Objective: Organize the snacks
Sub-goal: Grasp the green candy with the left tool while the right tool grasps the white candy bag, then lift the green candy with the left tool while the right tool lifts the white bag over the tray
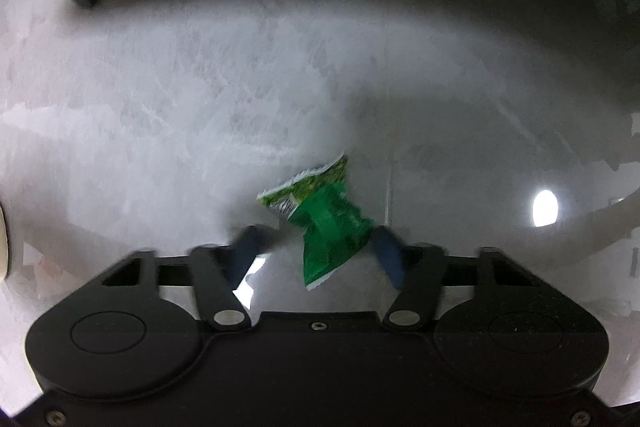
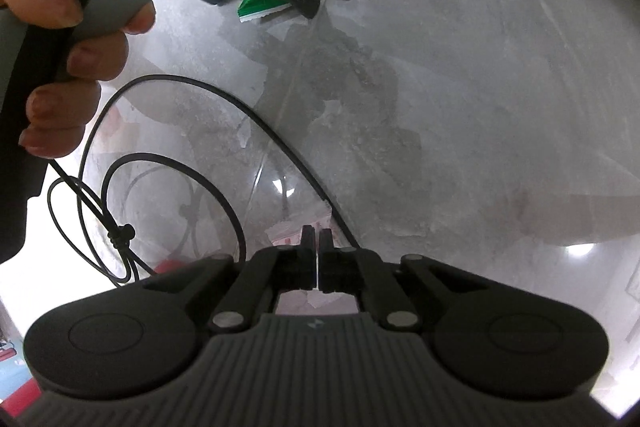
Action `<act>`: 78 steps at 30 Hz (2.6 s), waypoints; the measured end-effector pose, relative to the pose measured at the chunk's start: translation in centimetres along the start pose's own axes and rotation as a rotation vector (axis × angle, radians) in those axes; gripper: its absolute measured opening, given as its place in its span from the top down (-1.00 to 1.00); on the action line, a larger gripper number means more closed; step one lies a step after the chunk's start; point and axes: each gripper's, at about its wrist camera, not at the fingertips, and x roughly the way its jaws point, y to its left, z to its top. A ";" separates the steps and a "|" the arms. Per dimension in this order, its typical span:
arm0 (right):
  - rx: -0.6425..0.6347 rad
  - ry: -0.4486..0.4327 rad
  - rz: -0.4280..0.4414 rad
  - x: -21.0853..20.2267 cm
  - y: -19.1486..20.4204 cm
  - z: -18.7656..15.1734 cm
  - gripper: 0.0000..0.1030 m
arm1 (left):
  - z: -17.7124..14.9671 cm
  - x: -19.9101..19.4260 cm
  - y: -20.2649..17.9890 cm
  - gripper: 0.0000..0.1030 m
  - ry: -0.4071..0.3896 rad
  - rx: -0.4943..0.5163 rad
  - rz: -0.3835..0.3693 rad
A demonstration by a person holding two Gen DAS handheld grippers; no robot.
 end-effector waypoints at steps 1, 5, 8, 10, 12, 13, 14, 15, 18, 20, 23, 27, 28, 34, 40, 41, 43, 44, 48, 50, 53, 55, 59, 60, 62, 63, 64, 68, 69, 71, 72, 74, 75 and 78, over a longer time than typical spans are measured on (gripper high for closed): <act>0.008 0.002 0.005 0.0 -0.1 0.1 0.95 | 0.0 -0.3 -0.3 0.38 -0.012 0.015 -0.001; 0.020 -0.019 0.014 -0.9 -0.9 -0.1 0.96 | 0.3 -0.4 -0.3 0.44 -0.013 0.002 -0.028; 0.009 -0.036 -0.002 -1.6 -1.0 -0.1 0.89 | 0.3 -0.9 0.3 0.45 -0.017 -0.028 -0.041; -0.034 -0.013 0.012 -1.5 -1.1 0.0 0.31 | 0.2 -1.4 0.8 0.45 -0.028 -0.030 -0.048; -0.085 0.025 0.034 -1.0 -0.4 0.0 -0.07 | 0.1 -1.8 1.3 0.46 -0.035 -0.032 -0.046; -0.116 0.029 0.022 -0.8 0.0 0.0 -0.22 | 0.1 -2.0 1.5 0.46 -0.036 -0.037 -0.044; -0.141 0.041 0.019 -0.7 0.2 0.0 -0.22 | 0.0 -2.0 1.7 0.46 -0.035 -0.044 -0.041; -0.163 0.061 0.017 -0.3 0.6 0.2 -0.22 | -0.1 -2.0 1.9 0.46 -0.034 -0.050 -0.039; -0.176 0.104 -0.024 1.0 1.2 0.7 -0.15 | -0.3 -2.3 2.0 0.46 -0.035 -0.055 -0.030; -0.169 0.135 -0.036 1.8 1.2 0.8 0.33 | -0.2 -2.4 1.9 0.46 -0.041 -0.044 -0.023; -0.149 0.141 -0.022 1.6 0.8 0.6 0.35 | 0.0 -2.5 1.8 0.46 -0.043 -0.046 -0.022; -0.085 0.105 -0.010 0.1 -0.2 0.9 0.35 | 0.1 -2.5 1.7 0.46 -0.055 -0.049 -0.015; -0.073 0.089 -0.010 -0.7 -0.4 1.0 0.35 | 0.1 -2.7 1.6 0.46 -0.062 -0.045 -0.012; -0.008 -0.094 0.001 -6.8 -0.4 0.7 0.35 | -0.2 -6.6 0.9 0.46 -0.135 -0.021 -0.002; 0.000 -0.352 -0.007 -14.8 0.7 -1.2 0.35 | -1.6 -13.2 -0.1 0.46 -0.244 0.026 0.006; 0.001 -0.399 -0.009 -16.2 0.9 -1.7 0.35 | -2.0 -14.5 -0.3 0.46 -0.265 0.031 0.011; 0.003 -0.484 -0.010 -19.0 1.2 -2.6 0.35 | -2.7 -17.3 -0.6 0.46 -0.307 0.034 0.016; 0.002 -0.532 -0.009 -20.4 1.4 -3.3 0.35 | -3.3 -18.6 -0.5 0.46 -0.328 0.035 0.020; -0.045 -0.712 -0.017 -26.0 2.5 -5.8 0.34 | -4.0 -24.6 -0.3 0.46 -0.436 0.003 0.021; -0.080 -0.791 -0.027 -28.3 3.2 -7.0 0.34 | -4.3 -27.3 -0.3 0.47 -0.495 0.002 0.027; -0.115 -0.878 -0.046 -31.2 3.6 -8.5 0.34 | -4.9 -30.9 -0.4 0.47 -0.576 0.014 0.035; -0.118 -0.919 -0.044 -32.7 3.5 -9.4 0.34 | -5.3 -32.7 -0.4 0.47 -0.617 0.027 0.032; -0.121 -0.989 -0.064 -34.1 3.6 -11.1 0.34 | -5.9 -35.5 -0.6 0.47 -0.667 0.042 0.024; -0.114 -1.001 -0.063 -34.6 3.5 -10.9 0.34 | -6.0 -36.1 -0.6 0.47 -0.679 0.042 0.015; -0.106 -1.022 -0.067 -35.3 3.7 -11.3 0.34 | -6.7 -37.2 -0.8 0.47 -0.702 0.047 0.002; -0.105 -1.036 -0.073 -35.7 3.7 -11.6 0.33 | -6.7 -37.6 -1.0 0.47 -0.714 0.049 -0.002; -0.106 -1.046 -0.076 -36.1 3.3 -11.5 0.33 | -6.8 -38.2 -1.0 0.47 -0.726 0.053 -0.008; -0.099 -1.082 -0.088 -37.5 3.1 -11.0 0.33 | -6.1 -39.8 -1.4 0.47 -0.754 0.067 -0.024; -0.093 -1.089 -0.086 -37.8 2.9 -10.8 0.33 | -5.9 -40.3 -1.5 0.47 -0.761 0.071 -0.026; -0.080 -1.102 -0.079 -38.2 2.6 -10.6 0.33 | -5.6 -40.9 -1.9 0.47 -0.775 0.082 -0.028; -0.075 -1.108 -0.079 -38.5 2.5 -10.5 0.33 | -5.4 -41.3 -2.0 0.47 -0.784 0.091 -0.029; -0.068 -1.122 -0.084 -39.0 2.3 -10.3 0.33 | -4.9 -42.1 -2.3 0.47 -0.795 0.097 -0.037; -0.063 -1.130 -0.084 -39.3 2.1 -10.0 0.33 | -4.6 -42.5 -2.5 0.47 -0.802 0.100 -0.041; -0.045 -1.155 -0.071 -40.4 1.4 -9.1 0.33 | -3.4 -43.4 -2.9 0.47 -0.818 0.111 -0.040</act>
